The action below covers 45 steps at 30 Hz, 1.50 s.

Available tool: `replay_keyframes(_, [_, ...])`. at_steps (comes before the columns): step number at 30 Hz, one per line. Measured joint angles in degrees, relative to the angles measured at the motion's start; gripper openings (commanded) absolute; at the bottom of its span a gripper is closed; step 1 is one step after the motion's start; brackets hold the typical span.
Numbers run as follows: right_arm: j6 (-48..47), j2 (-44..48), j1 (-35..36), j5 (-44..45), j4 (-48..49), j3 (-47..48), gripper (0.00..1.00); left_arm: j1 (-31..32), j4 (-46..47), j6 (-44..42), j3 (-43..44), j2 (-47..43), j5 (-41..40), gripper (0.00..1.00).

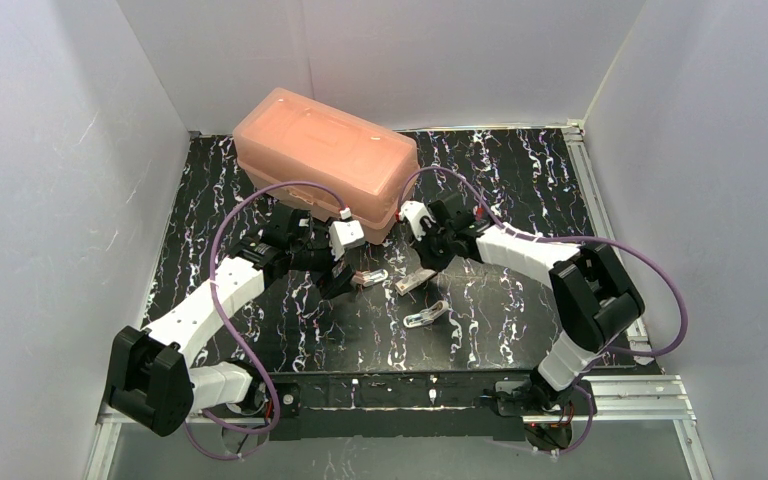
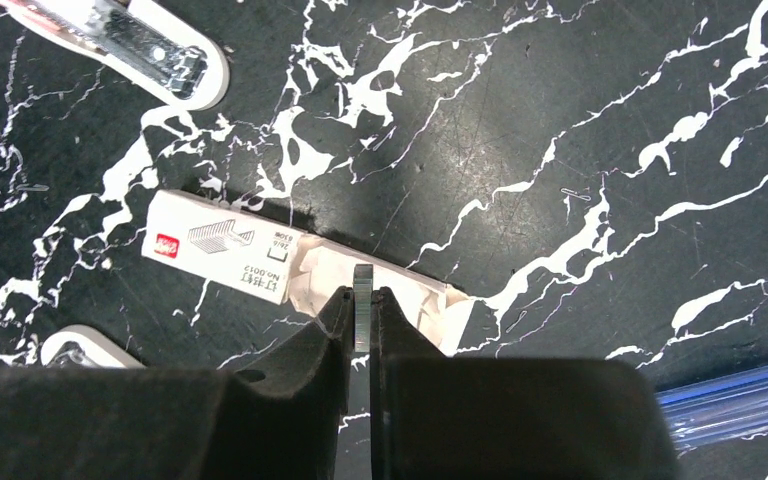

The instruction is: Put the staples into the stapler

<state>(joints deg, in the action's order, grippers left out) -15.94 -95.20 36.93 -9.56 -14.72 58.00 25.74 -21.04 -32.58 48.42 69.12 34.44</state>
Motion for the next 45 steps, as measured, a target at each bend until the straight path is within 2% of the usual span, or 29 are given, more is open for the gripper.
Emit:
replay_keyframes(6, [-2.6, 3.1, -0.2, -5.0, -2.7, 0.6, 0.15, -0.8, 0.1, 1.2, 0.3, 0.0, 0.0, 0.82])
replay_keyframes(12, [-6.3, 8.3, 0.5, -14.1, -5.0, 0.6, 0.17, -5.9, 0.5, 4.2, 1.0, -0.3, 1.8, 0.82])
replay_keyframes(22, [-8.7, 5.7, 11.3, -18.5, -4.7, 0.6, 0.2, -12.9, 1.8, 11.6, 3.0, -4.2, 4.4, 0.83])
replay_keyframes(26, [-8.7, 0.3, 13.8, -18.7, -3.8, 0.8, 0.29, -14.0, 1.7, 13.2, 3.0, -5.6, 4.6, 0.83])
replay_keyframes(28, [-8.6, -1.9, 14.3, -18.8, -3.3, 0.8, 0.41, -14.3, 1.6, 13.4, 3.0, -6.0, 4.6, 0.83])
replay_keyframes(31, [-8.7, -3.6, 14.8, -18.6, -3.1, 0.8, 0.53, -14.6, 1.1, 13.4, 3.0, -6.6, 4.5, 0.83])
replay_keyframes(34, [-9.1, -3.5, 14.9, -18.4, -2.8, 1.2, 0.55, -14.8, 0.5, 13.3, 3.0, -7.0, 4.5, 0.83])
replay_keyframes(41, [-10.3, -1.7, 14.8, -17.6, -1.6, 1.5, 0.52, -15.3, -0.2, 13.3, 3.0, -7.9, 4.3, 0.83])
replay_keyframes(45, [-12.1, -0.8, 14.8, -16.7, -1.7, 1.3, 0.57, -15.6, -0.2, 13.3, 3.0, -8.2, 4.3, 0.83])
